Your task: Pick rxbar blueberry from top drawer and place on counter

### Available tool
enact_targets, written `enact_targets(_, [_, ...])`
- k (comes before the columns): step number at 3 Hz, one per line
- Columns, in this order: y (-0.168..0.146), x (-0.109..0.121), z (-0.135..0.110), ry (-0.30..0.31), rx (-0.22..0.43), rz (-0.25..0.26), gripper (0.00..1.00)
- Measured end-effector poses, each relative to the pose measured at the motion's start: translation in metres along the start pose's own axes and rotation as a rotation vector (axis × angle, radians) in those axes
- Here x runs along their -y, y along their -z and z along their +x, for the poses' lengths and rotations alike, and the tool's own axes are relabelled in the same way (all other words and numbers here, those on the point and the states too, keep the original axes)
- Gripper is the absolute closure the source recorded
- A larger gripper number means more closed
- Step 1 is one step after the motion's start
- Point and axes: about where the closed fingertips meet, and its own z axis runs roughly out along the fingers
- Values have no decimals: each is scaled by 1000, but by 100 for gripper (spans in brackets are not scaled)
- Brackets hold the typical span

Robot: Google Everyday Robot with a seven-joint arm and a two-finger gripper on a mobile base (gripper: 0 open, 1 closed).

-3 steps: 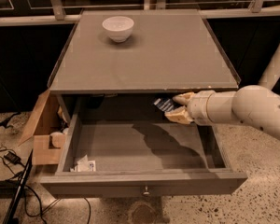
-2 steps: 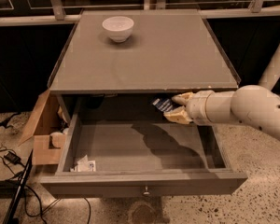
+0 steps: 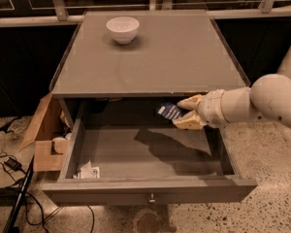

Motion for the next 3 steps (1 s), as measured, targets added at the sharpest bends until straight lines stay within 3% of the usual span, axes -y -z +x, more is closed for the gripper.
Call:
enact_targets(2, [58,-1,-16,49,-57,-171,100])
enact_targets(3, [89,7,-43,91,-87,-219,100])
